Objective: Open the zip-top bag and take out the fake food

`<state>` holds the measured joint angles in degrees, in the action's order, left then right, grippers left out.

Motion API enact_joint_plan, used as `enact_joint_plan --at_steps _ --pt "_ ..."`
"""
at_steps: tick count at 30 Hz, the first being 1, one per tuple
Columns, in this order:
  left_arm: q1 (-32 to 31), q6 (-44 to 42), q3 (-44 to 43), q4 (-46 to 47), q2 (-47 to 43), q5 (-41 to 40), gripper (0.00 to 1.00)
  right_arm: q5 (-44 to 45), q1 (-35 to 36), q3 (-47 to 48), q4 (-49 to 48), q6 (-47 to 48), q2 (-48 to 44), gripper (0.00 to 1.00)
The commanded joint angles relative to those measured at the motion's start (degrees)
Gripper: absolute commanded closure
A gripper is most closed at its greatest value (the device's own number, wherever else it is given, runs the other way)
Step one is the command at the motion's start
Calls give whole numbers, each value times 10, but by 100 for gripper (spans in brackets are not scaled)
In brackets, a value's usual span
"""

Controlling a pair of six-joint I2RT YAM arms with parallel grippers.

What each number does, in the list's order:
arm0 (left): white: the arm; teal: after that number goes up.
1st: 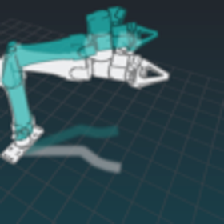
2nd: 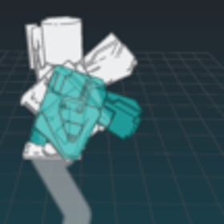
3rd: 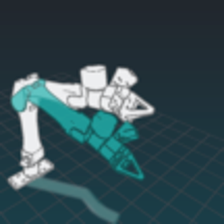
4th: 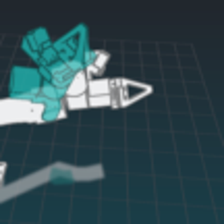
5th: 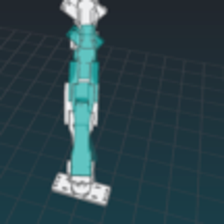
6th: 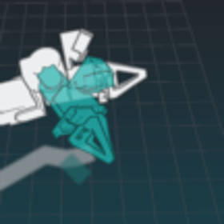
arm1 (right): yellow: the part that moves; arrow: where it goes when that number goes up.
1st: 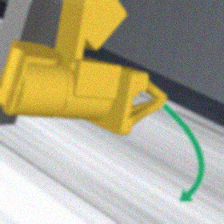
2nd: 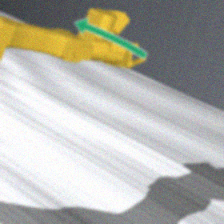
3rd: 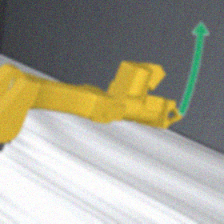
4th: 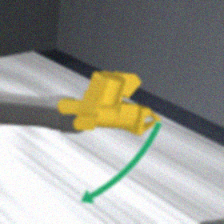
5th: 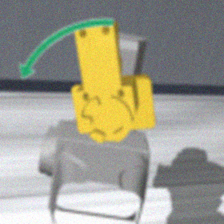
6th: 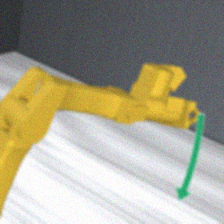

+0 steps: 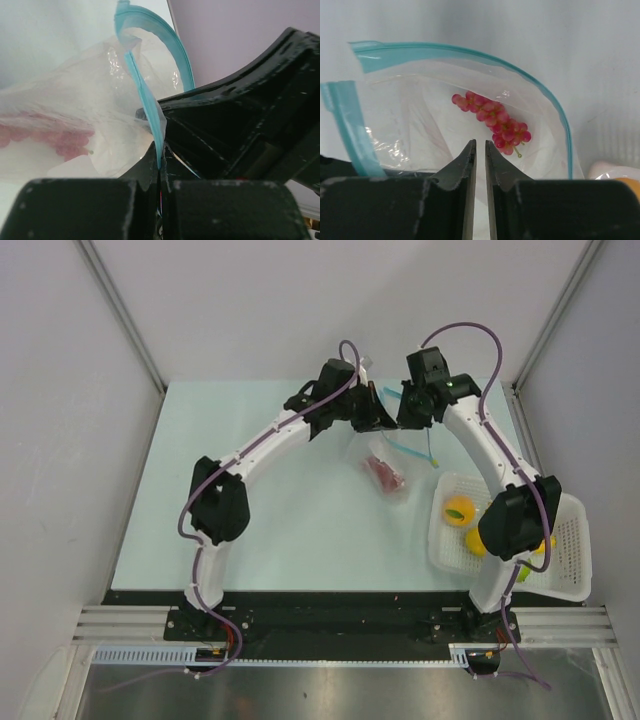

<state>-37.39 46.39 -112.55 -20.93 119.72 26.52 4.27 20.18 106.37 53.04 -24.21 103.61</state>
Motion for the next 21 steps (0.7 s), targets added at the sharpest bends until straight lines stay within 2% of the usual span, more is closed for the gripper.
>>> enact_joint_plan --at_steps 1,8,16,21 --pt "-11 -9 -57 4 21 13 100 -19 -6 -18 -8 -19 28 84" --pt "-11 -13 -85 -10 42 7 100 -52 -23 -74 -36 -19 48 86" --pt "-11 -20 -97 -26 56 2 100 -86 -25 -109 -62 -104 81 86" --pt "-11 -37 -81 -36 46 -9 100 -81 -25 -129 -83 -104 110 85"
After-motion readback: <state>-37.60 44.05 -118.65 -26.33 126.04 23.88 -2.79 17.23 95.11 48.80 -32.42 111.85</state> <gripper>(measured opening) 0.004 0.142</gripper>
